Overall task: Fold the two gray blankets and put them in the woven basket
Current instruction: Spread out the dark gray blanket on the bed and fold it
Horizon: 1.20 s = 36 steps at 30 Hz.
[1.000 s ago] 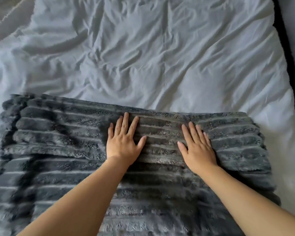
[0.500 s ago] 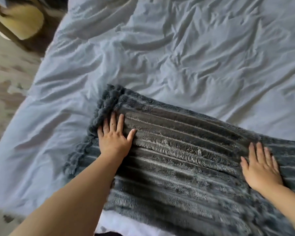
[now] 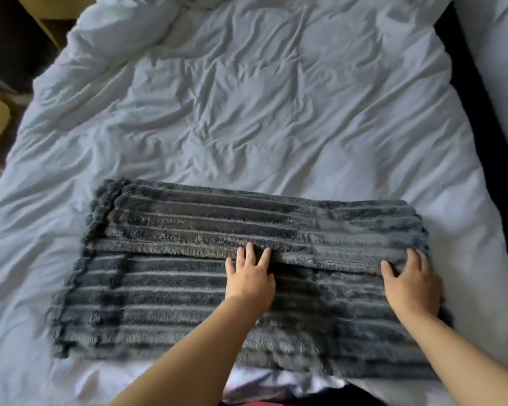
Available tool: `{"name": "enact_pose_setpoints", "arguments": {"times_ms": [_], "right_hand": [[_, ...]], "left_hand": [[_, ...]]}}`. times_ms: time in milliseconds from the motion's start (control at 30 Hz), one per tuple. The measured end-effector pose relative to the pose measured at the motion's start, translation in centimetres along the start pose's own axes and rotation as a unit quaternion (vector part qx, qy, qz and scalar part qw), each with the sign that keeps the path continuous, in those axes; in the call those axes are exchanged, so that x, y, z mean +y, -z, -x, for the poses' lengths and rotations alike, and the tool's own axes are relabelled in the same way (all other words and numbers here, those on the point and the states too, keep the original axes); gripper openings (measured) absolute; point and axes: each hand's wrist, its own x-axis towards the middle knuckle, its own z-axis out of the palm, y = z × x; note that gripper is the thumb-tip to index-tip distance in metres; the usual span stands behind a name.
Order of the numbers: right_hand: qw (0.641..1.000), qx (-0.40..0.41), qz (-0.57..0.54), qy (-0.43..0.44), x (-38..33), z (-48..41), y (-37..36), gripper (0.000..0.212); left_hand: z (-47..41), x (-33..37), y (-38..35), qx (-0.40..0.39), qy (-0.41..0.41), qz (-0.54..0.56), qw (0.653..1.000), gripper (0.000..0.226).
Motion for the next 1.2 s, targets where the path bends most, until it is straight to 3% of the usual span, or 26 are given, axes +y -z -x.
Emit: {"name": "enact_pose_setpoints", "arguments": {"times_ms": [67,100,167,233,367,500,600,700,867,1067,1100,1200], "right_hand": [[0.983,-0.046,-0.104,-0.142,2.5,-0.3,0.7,0.084],[0.957,-0.097,-0.171,-0.212,3.4,-0.6,0.9,0.091],[0.872,-0.244,-0.302,-0.298,4.7,-0.9,1.2,0.093],[0.815,-0.356,-0.341,-0.305,5.7,-1.3,1.4,0.09],[0.802,-0.389,-0.352,-0.288,7.4,-3.1,0.9,0.088],[0.79,-0.424,-0.365,-0.252,7.9,-3.9,1.0,0.044],[0.759,-0.457,-0.401,-0.232,7.9,-3.9,2.2,0.029],[0.753,-0.466,-0.432,-0.171,5.8,-3.1,4.6,0.019],[0.817,-0.379,-0.432,-0.05,-1.1,0.5,8.2,0.009],[0.836,-0.373,-0.398,0.064,-12.3,6.8,9.7,0.05],[0.85,-0.371,-0.365,0.086,-14.3,7.6,9.2,0.054],[0.869,-0.423,-0.229,0.113,-20.6,10.5,7.2,0.09]], "left_hand": [[0.7,3.0,-1.0,-0.016,-0.015,-0.011,1.0,0.061],[1.0,4.3,-1.4,-0.021,-0.02,-0.015,0.999,0.062],[1.4,6.5,-2.2,-0.023,-0.027,-0.018,0.999,0.061],[1.7,8.3,-2.7,-0.018,-0.037,-0.016,0.999,0.06],[1.7,11.4,-3.1,0.017,-0.078,0.019,0.997,0.061],[0.1,14.1,-3.6,0.013,-0.117,0.089,0.989,0.063],[-1.0,16.0,-3.7,-0.058,-0.065,0.203,0.975,0.059],[-1.1,16.5,-3.6,-0.041,0.003,0.391,0.919,0.051],[0.2,13.5,-2.4,-0.04,0.051,0.579,0.813,0.048],[3.2,5.4,0.1,-0.109,0.044,0.799,0.589,0.039],[3.8,3.8,0.5,-0.111,0.05,0.813,0.569,0.04],[5.2,-2.0,1.5,-0.061,0.124,0.82,0.555,0.029]]}}
